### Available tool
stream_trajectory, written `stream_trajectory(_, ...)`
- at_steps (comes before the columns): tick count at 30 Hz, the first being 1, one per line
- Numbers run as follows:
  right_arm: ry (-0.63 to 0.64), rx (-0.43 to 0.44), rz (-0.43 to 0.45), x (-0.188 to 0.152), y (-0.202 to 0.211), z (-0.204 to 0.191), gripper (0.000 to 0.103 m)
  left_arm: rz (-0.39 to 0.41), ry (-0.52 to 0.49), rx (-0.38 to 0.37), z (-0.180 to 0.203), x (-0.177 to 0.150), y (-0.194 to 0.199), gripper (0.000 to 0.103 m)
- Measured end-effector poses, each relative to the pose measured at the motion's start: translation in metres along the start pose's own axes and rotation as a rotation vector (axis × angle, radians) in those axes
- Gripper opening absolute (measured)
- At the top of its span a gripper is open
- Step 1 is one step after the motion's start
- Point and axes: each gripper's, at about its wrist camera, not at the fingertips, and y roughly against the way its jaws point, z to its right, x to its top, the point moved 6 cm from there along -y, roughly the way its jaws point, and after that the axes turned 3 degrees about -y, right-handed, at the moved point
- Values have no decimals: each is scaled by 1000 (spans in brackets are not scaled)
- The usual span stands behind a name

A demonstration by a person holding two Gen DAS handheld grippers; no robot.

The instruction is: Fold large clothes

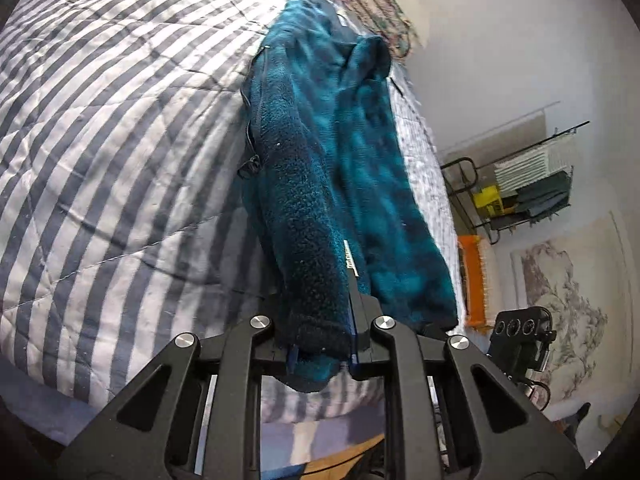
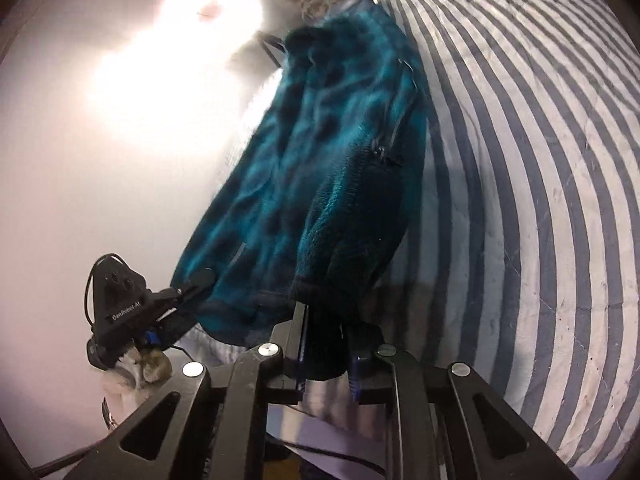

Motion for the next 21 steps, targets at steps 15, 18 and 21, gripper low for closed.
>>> stream_trajectory(15, -101, -51, 74, 29, 29, -43, 13, 23, 44, -99, 18, 32, 20, 16)
stream_trajectory(18, -69, -62, 84, 39, 35, -56, 13, 43, 51, -104, 23, 40, 26, 16)
stream_trajectory(21, -68, -46, 74, 48, 32, -60, 13, 53, 61, -96, 28, 50, 28, 16)
